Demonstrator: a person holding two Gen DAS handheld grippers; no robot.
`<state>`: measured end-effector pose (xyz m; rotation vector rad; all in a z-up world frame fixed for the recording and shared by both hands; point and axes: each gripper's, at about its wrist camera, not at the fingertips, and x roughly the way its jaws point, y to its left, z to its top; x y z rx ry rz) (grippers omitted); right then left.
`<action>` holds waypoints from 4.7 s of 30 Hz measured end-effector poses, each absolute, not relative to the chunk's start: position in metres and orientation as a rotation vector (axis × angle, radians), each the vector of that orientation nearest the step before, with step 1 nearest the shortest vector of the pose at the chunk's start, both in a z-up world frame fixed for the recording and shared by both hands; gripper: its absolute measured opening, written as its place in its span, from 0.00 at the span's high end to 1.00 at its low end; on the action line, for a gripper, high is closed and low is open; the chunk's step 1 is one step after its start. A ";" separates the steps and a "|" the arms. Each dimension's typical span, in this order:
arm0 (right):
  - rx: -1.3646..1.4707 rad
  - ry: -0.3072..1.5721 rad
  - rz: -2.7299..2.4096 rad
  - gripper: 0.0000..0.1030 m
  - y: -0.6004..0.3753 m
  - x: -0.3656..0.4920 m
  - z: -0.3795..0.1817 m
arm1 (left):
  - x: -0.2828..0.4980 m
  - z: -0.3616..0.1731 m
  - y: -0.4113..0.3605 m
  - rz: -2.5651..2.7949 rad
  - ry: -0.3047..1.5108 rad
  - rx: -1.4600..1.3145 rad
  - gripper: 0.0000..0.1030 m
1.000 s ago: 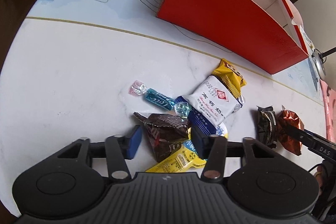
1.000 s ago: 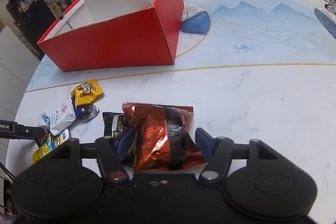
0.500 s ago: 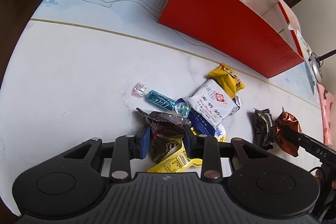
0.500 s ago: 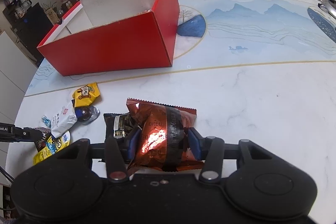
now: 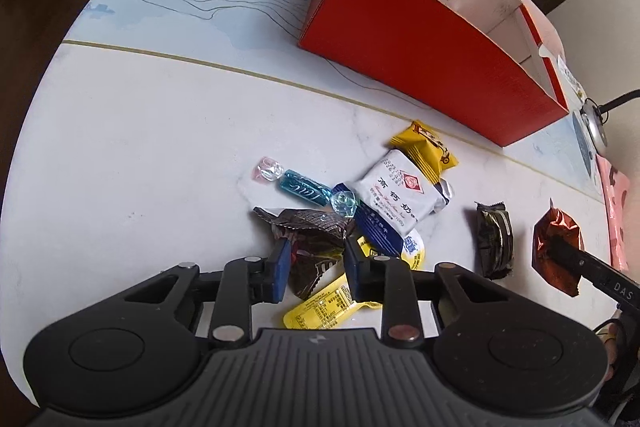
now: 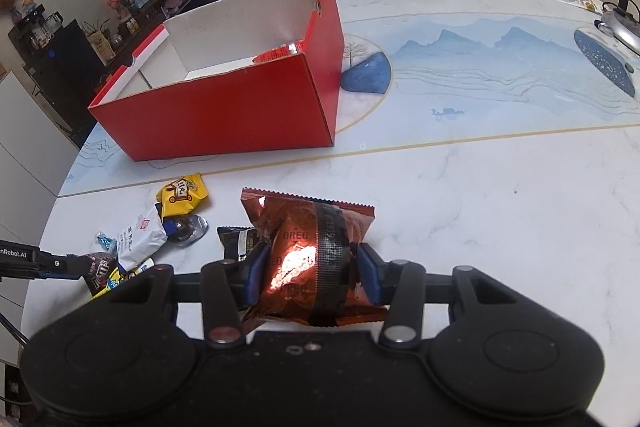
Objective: Organize snacks
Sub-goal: 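Lift both held packets and carry them over the red box, then open both tools to drop the packets into the box and withdraw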
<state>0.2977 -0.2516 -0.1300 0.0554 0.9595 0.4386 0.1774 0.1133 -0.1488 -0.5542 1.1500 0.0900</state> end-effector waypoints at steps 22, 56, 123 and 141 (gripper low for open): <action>0.076 0.974 0.428 0.55 -0.253 0.294 -0.134 | 0.196 -0.165 0.103 0.125 1.183 -0.515 0.64; 0.033 0.808 0.503 0.55 -0.219 0.273 -0.068 | 0.157 -0.085 0.111 0.098 0.971 -0.522 0.74; -0.304 1.003 0.624 0.55 -0.088 0.488 -0.107 | 0.453 -0.106 0.068 0.179 1.240 -0.108 0.74; -0.249 0.965 0.615 0.29 -0.097 0.480 -0.092 | 0.441 -0.107 0.071 0.174 1.235 -0.152 0.73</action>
